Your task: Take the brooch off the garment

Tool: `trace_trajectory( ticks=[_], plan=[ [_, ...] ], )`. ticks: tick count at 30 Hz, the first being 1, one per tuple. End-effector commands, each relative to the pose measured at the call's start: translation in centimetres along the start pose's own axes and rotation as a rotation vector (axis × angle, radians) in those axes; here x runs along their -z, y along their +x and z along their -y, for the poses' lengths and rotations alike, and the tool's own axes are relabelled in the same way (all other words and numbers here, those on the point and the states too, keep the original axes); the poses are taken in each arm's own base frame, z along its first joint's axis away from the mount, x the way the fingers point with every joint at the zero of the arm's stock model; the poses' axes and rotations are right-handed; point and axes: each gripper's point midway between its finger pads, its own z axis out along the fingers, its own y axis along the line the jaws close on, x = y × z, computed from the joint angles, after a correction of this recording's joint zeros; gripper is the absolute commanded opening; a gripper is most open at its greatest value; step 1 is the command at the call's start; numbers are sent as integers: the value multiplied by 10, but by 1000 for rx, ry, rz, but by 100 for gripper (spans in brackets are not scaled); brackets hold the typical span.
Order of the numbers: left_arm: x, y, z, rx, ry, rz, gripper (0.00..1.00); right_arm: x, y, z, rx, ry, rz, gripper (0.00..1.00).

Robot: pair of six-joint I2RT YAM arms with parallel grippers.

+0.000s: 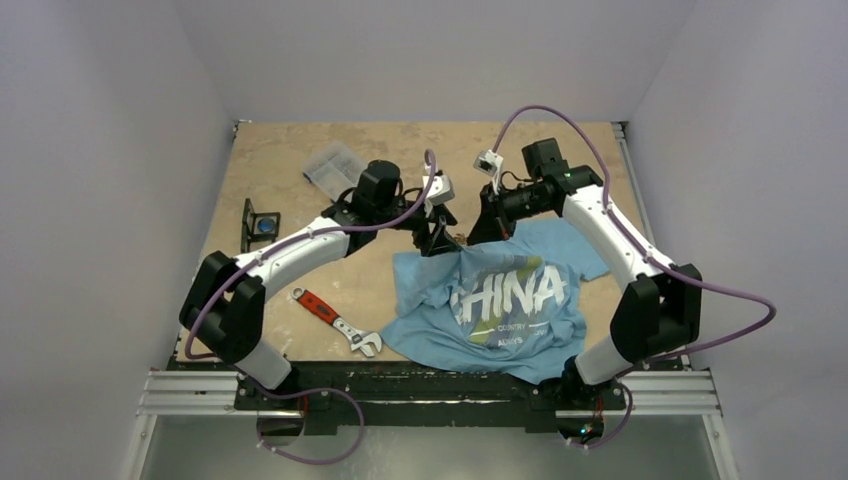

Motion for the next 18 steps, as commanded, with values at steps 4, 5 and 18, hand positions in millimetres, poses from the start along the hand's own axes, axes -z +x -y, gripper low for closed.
trace_trajectory(
  ticks=[4, 5, 18],
  plan=[
    [-14, -17, 8, -51, -38, 83, 81, 10, -9, 8, -116, 81, -7, 0],
    [-16, -14, 9, -47, -44, 79, 82, 11, -9, 10, -130, 87, -7, 0],
    [-12, 11, -21, -40, -192, -15, 62, 17, -8, -4, -121, 43, -7, 0]
  ],
)
